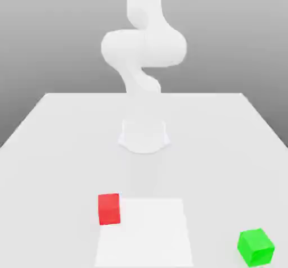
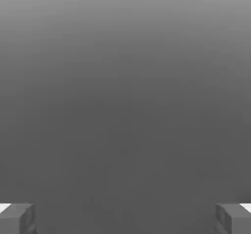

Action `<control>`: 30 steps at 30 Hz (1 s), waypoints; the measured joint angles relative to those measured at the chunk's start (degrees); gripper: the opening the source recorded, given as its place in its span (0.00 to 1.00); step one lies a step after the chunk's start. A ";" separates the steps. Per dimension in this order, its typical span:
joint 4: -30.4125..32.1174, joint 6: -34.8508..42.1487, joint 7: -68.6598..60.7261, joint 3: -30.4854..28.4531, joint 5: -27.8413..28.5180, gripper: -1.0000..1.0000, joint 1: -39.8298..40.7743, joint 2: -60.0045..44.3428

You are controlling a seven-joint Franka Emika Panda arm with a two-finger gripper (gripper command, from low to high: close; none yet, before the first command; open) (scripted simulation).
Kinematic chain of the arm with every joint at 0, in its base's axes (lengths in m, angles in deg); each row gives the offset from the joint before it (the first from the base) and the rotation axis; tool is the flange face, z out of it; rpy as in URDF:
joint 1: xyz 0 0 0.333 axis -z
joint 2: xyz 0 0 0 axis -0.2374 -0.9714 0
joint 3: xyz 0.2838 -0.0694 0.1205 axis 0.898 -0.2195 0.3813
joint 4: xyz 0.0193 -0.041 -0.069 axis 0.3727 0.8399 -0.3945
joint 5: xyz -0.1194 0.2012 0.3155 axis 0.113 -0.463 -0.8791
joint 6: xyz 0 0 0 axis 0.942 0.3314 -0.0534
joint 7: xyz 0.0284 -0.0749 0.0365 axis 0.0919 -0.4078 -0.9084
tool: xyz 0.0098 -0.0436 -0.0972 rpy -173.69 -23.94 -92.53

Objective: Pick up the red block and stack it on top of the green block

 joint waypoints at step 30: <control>24.04 -37.24 -24.25 -3.41 -7.35 0.00 6.69 -54.48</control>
